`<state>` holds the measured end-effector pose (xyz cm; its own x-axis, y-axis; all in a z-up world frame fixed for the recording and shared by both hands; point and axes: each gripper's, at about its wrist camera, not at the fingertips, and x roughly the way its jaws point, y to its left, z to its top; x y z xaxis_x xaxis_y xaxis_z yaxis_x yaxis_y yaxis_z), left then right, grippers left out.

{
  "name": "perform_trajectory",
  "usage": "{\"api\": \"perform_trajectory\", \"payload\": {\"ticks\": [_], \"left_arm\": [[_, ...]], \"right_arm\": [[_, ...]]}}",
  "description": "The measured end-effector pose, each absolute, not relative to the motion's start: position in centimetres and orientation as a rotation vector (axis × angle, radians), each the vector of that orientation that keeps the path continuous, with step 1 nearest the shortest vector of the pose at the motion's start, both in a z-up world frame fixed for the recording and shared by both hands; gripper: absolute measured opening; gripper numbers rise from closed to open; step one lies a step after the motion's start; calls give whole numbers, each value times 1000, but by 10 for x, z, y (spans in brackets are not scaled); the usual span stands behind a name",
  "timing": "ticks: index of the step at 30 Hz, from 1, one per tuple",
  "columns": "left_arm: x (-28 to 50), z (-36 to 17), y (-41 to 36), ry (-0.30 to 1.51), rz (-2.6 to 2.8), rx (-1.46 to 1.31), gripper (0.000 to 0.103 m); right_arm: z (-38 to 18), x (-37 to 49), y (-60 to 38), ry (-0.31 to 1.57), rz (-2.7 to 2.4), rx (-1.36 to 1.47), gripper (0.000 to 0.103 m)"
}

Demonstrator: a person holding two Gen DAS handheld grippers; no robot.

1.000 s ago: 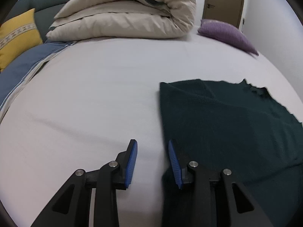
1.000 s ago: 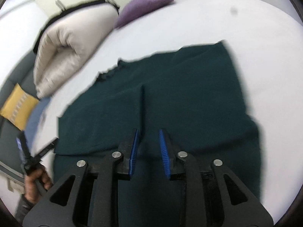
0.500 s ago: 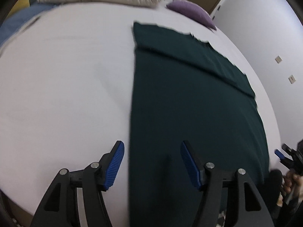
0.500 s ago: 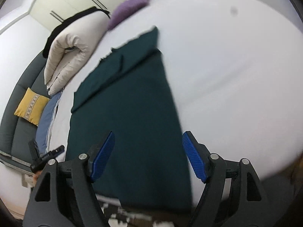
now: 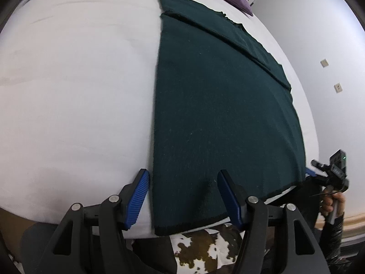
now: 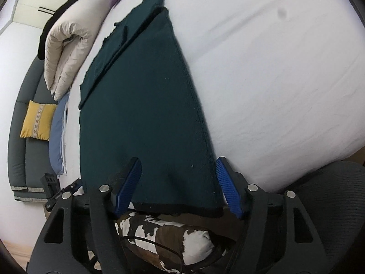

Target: Fold small clothes

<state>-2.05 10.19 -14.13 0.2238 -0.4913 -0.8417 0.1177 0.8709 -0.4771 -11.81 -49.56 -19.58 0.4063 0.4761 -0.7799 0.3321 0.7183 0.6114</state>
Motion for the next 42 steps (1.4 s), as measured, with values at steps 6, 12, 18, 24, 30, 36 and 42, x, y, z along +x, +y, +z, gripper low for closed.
{"api": "perform_trajectory", "payload": {"ticks": [6, 12, 18, 24, 30, 36, 42], "left_arm": [[-26, -147, 107, 1302, -455, -355, 60], [-28, -151, 112, 1326, -444, -350, 31], [-30, -151, 109, 1341, -444, -328, 30], [-33, -152, 103, 1349, -441, -302, 19], [-36, -153, 101, 1335, -451, -305, 8], [-40, -152, 111, 1310, -460, -345, 7], [-45, -146, 121, 1270, -467, -408, 6]], "right_arm": [[-195, -99, -487, 1216, 89, 804, 65], [-194, -91, -487, 1273, 83, 762, 65], [-200, -81, -492, 1371, 116, 709, 63], [-207, -84, -492, 1406, 163, 717, 61], [-213, -90, -487, 1400, 176, 751, 60], [-219, -96, -483, 1381, 189, 802, 54], [-215, -106, -489, 1293, 220, 867, 14]]}}
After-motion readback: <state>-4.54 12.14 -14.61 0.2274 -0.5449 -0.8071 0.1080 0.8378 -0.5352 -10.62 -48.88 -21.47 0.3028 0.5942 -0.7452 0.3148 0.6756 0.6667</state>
